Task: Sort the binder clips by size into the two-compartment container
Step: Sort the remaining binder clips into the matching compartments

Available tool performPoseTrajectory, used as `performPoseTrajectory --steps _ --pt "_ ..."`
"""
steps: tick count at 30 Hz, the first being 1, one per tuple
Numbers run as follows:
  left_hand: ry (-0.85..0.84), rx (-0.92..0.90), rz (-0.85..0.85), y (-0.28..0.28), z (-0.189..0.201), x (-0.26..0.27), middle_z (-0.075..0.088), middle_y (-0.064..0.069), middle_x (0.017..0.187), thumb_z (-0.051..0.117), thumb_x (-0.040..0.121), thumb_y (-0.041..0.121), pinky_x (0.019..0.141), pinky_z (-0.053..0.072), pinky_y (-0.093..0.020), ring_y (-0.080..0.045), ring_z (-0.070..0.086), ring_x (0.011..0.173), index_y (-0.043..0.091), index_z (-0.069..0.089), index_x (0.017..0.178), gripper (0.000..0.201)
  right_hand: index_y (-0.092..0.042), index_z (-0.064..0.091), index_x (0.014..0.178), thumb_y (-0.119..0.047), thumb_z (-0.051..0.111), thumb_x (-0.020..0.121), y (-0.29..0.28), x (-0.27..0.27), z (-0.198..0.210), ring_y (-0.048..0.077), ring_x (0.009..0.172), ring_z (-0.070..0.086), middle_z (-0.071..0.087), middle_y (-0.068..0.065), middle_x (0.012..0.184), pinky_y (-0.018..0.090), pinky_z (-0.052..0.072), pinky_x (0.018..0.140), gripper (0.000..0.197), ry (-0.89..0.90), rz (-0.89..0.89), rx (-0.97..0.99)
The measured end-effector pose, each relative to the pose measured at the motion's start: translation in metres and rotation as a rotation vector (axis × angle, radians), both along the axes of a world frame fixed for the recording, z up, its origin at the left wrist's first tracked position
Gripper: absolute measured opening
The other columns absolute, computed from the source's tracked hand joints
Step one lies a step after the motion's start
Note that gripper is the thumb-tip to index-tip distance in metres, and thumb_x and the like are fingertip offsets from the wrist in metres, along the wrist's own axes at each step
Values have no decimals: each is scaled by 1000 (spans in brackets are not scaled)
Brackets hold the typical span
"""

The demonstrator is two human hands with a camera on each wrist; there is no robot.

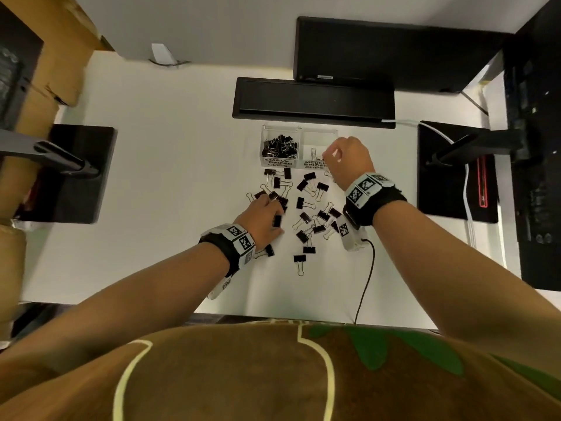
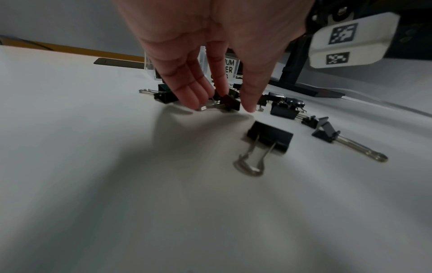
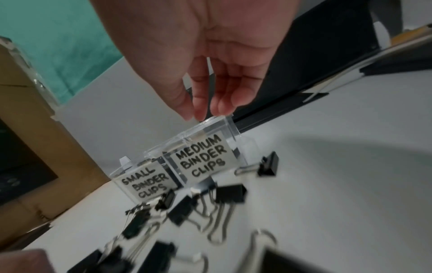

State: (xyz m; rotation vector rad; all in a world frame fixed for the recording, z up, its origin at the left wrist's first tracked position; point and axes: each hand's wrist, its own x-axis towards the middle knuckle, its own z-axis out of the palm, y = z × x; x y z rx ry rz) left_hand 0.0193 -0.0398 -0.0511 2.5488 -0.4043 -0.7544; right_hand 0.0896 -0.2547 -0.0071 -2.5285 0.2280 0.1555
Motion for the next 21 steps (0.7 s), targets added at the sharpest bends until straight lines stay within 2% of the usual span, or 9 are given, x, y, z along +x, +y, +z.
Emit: performPoseTrajectory --steps 3,6,9,12,15,19,21 --pt "4 11 -32 3 -3 -1 46 -4 125 65 85 28 96 48 -41 -21 47 116 18 51 119 38 -11 63 93 -16 42 93 -2 -28 -8 21 96 62 63 8 110 23 51 78 22 151 87 46" --pt "-9 14 -57 3 -4 -2 47 -5 125 63 87 25 97 45 -36 -22 45 118 16 52 119 36 -17 64 97 -12 52 89 -3 -58 -25 16 98 59 60 1 106 23 48 85 16 274 241 37" --pt "-24 16 -59 2 -2 -1 47 -5 124 62 88 26 97 45 -35 -21 46 116 16 52 120 35 -19 63 104 -18 61 83 0 -80 -35 14 98 51 53 -4 101 26 46 89 21 276 365 -9" --pt "-44 -13 -28 4 5 0 51 -5 117 61 87 27 92 48 -36 -20 50 107 14 53 116 33 -17 62 106 -21 61 84 6 -94 -38 17 102 49 52 -1 103 28 45 86 23 260 383 -30" --pt "-37 -57 -3 9 13 -1 58 -3 105 60 87 26 83 51 -36 -21 57 93 14 54 108 25 -14 60 112 -22 58 88 11 -102 -40 20 104 50 50 5 112 29 44 83 26 261 392 -88" --pt "27 -4 -42 19 18 -8 50 9 83 58 87 25 71 44 -27 -17 52 77 18 52 111 26 -8 60 115 -14 54 89 15 -106 -42 25 106 50 49 10 117 30 45 85 28 231 392 -85" --pt "50 18 -74 23 18 -13 56 4 94 58 87 24 72 42 -25 -14 50 77 18 52 116 30 -5 64 108 -9 55 86 16 -106 -42 25 102 52 51 11 114 25 42 81 24 180 364 -51"
